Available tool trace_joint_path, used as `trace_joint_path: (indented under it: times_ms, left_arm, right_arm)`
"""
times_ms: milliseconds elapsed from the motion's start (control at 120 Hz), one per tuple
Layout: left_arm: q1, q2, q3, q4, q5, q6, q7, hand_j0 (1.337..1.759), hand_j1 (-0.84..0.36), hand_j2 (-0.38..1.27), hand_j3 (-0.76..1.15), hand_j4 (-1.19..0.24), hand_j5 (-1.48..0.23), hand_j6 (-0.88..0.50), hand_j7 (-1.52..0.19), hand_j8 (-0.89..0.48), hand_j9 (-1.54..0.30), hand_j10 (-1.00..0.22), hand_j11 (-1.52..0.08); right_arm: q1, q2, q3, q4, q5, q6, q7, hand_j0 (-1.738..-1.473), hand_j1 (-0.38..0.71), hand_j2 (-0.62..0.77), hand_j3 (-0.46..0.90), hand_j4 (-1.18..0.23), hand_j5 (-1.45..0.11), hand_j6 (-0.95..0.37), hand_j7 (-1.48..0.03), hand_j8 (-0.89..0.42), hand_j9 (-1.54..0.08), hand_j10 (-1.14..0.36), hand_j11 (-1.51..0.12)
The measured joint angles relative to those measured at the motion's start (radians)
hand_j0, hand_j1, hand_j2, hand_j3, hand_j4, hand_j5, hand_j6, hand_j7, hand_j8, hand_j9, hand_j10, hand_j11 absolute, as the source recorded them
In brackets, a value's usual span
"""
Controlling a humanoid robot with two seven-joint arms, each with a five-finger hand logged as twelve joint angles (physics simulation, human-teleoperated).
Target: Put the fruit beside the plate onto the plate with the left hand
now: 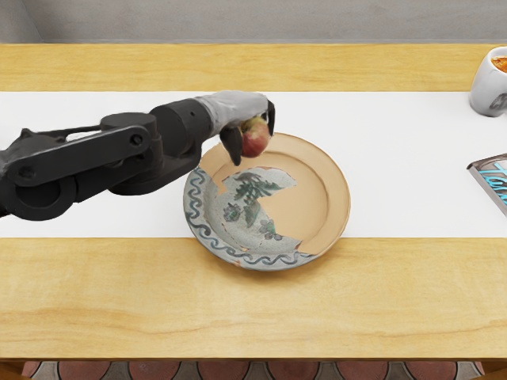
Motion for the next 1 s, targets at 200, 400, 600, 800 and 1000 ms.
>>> trace_joint_path:
  times_ms: [200,400,600,800,1000]
  left_arm:
    - [0.04,-0.096,0.009,0.042,0.0,-0.004,0.0,1.65,-0.17,0.28,0.0,-0.54,-1.0,-0.22,-1.0,-0.25,-0.99,-0.58,-0.95]
    - [0.062,-0.091,0.058,0.07,0.001,-0.012,-0.001,1.651,-0.18,0.33,0.0,-0.57,-0.94,-0.26,-0.94,-0.3,-0.91,-0.58,-0.9]
    - [0.027,-0.014,0.039,0.032,-0.128,-0.036,-0.001,1.655,0.11,0.14,0.0,-0.25,-0.4,-0.13,-0.4,-0.15,-0.39,-0.26,-0.38]
    - [0.042,0.438,-0.196,-0.071,-0.667,-0.319,-0.001,1.657,0.25,0.05,0.0,-0.11,-0.17,-0.06,-0.17,-0.07,-0.16,-0.11,-0.16]
    - [0.147,0.675,-0.277,-0.087,-1.187,-0.413,-0.001,1.658,0.3,0.02,0.0,-0.05,-0.08,-0.04,-0.08,-0.04,-0.08,-0.05,-0.07]
  right_arm:
    - [0.0,0.0,0.0,0.0,0.0,0.0,0.0,-1.658,-0.35,0.0,0.0,0.0,0.0,0.0,0.0,0.0,0.0,0.0,0.0]
    - [0.0,0.0,0.0,0.0,0.0,0.0,0.0,-1.658,-0.35,0.0,0.0,0.0,0.0,0.0,0.0,0.0,0.0,0.0,0.0]
    - [0.0,0.0,0.0,0.0,0.0,0.0,0.0,-1.658,-0.35,0.0,0.0,0.0,0.0,0.0,0.0,0.0,0.0,0.0,0.0]
    - [0.0,0.0,0.0,0.0,0.0,0.0,0.0,-1.658,-0.35,0.0,0.0,0.0,0.0,0.0,0.0,0.0,0.0,0.0,0.0]
    - [0.0,0.0,0.0,0.0,0.0,0.0,0.0,-1.658,-0.35,0.0,0.0,0.0,0.0,0.0,0.0,0.0,0.0,0.0,0.0]
